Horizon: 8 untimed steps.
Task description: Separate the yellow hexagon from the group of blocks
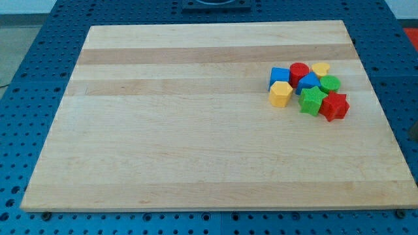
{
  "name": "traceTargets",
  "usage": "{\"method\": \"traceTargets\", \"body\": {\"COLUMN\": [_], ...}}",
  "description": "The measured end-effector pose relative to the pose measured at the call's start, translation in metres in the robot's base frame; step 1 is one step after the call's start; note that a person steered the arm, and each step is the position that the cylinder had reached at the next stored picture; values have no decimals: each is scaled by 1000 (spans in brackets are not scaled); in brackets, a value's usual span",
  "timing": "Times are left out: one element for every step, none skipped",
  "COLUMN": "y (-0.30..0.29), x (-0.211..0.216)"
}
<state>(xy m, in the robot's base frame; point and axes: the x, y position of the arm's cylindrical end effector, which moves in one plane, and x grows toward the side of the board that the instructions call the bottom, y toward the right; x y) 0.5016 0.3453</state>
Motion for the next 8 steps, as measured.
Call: {"method": "traceTargets", "body": {"y": [0, 0, -1, 0, -23, -87, -171, -229], "x": [-1, -9, -11, -28, -59, -73, -73, -71]}}
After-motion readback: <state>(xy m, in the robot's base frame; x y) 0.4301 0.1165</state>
